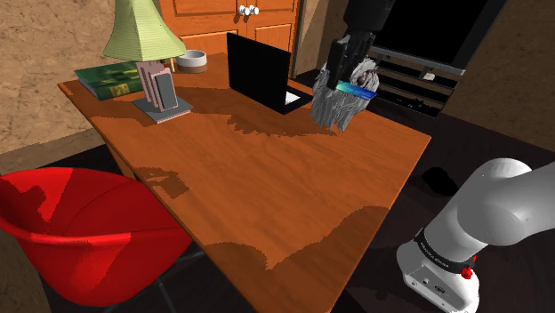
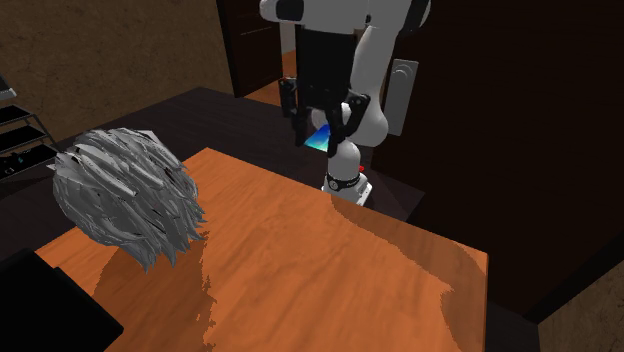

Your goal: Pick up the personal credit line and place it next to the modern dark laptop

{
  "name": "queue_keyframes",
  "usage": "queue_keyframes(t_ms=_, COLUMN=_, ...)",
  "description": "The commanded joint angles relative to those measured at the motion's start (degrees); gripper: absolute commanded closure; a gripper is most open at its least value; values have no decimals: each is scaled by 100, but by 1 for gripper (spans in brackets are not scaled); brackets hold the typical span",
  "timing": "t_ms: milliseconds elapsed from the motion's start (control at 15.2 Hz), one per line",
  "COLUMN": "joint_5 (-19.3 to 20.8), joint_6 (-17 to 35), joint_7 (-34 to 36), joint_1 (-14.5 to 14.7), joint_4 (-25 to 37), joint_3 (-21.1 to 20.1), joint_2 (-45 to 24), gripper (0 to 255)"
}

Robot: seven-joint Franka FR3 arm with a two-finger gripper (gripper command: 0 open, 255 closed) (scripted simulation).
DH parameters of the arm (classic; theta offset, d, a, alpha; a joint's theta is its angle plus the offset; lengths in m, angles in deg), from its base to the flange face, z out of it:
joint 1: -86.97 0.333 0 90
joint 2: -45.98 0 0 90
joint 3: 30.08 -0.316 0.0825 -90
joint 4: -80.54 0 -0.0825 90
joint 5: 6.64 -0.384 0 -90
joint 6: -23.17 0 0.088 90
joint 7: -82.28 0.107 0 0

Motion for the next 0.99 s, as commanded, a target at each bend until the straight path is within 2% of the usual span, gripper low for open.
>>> queue_keyframes(t_ms=0, joint_5=12, joint_6=-148, joint_7=7, joint_1=-8, joint_4=186, joint_3=6, joint_2=-40, gripper=255)
queue_keyframes(t_ms=198, joint_5=33, joint_6=-348, joint_7=14, joint_1=-24, joint_4=464, joint_3=15, joint_2=-119, gripper=255)
queue_keyframes(t_ms=924, joint_5=475, joint_6=-16, joint_7=-961, joint_1=-476, joint_4=1655, joint_3=677, joint_2=-1691, gripper=255)
